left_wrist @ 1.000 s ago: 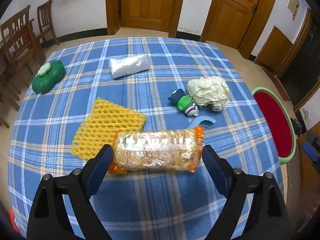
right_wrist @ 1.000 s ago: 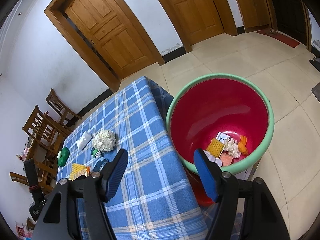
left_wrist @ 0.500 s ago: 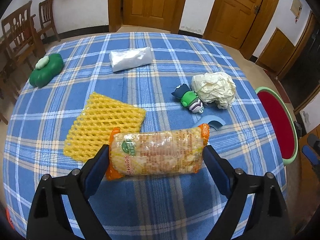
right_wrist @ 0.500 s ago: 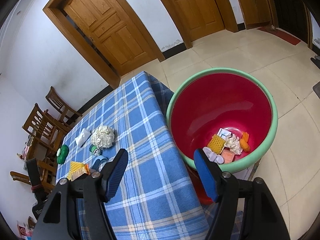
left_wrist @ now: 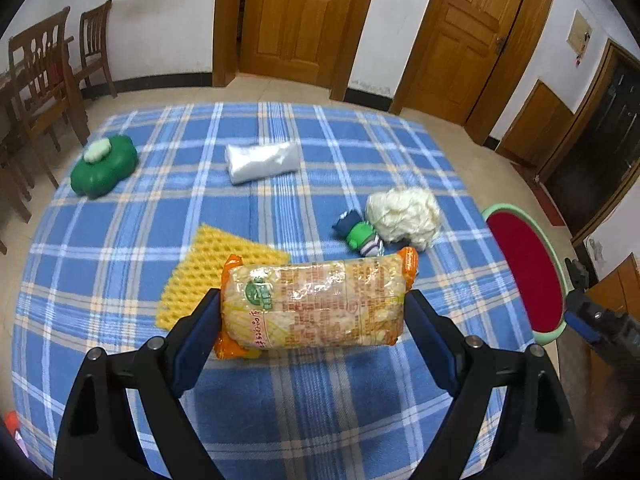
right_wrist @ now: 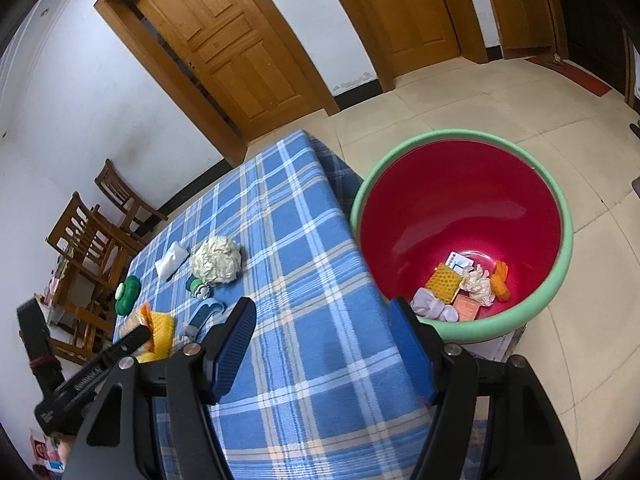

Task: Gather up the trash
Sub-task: 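Grasp the crumpled cream paper with the right tool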

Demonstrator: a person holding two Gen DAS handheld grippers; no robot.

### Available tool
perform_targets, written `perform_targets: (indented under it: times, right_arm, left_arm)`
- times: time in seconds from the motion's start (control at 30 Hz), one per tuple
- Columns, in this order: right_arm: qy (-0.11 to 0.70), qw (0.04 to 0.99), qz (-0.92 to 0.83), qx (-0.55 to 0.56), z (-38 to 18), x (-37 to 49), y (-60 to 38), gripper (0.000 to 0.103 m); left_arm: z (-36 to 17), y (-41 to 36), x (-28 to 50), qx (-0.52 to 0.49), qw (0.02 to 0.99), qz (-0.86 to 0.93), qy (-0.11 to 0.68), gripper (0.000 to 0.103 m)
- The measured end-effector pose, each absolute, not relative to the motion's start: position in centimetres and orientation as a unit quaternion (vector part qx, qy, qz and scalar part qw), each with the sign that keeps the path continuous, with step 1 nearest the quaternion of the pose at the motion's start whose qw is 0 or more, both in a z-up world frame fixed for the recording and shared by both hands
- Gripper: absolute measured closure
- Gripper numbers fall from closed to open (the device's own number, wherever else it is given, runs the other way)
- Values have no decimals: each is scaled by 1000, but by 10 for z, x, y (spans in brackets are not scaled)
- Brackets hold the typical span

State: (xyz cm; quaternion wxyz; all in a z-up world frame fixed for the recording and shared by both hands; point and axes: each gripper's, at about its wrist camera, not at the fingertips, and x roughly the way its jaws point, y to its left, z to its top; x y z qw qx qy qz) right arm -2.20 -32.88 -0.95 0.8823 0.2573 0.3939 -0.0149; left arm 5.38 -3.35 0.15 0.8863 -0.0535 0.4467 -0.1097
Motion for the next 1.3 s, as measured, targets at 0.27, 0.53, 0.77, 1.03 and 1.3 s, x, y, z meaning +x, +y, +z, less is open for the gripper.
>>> perform_targets:
  times: [0.27, 0.53, 0.77, 1.03, 1.3]
  right_arm:
    - [407, 885, 9, 226, -6, -4, -300, 32]
    - [405, 892, 31, 199, 5, 24, -274, 32]
    - [417, 889, 45, 182, 1, 58, -248, 32]
    - [436, 883, 50, 165, -18, 97, -222, 32]
    - [441, 885, 44, 142, -39, 126, -206, 32]
  left_arm:
    - [13, -20, 61, -59, 896, -89, 432, 14]
    - [13, -5, 80, -53, 901, -60, 426, 14]
    - [5, 7, 99, -57, 902, -45, 426, 14]
    - [-8, 18, 115, -69, 899, -36, 431, 14]
    - [-19, 24, 126, -78, 896, -31, 436, 14]
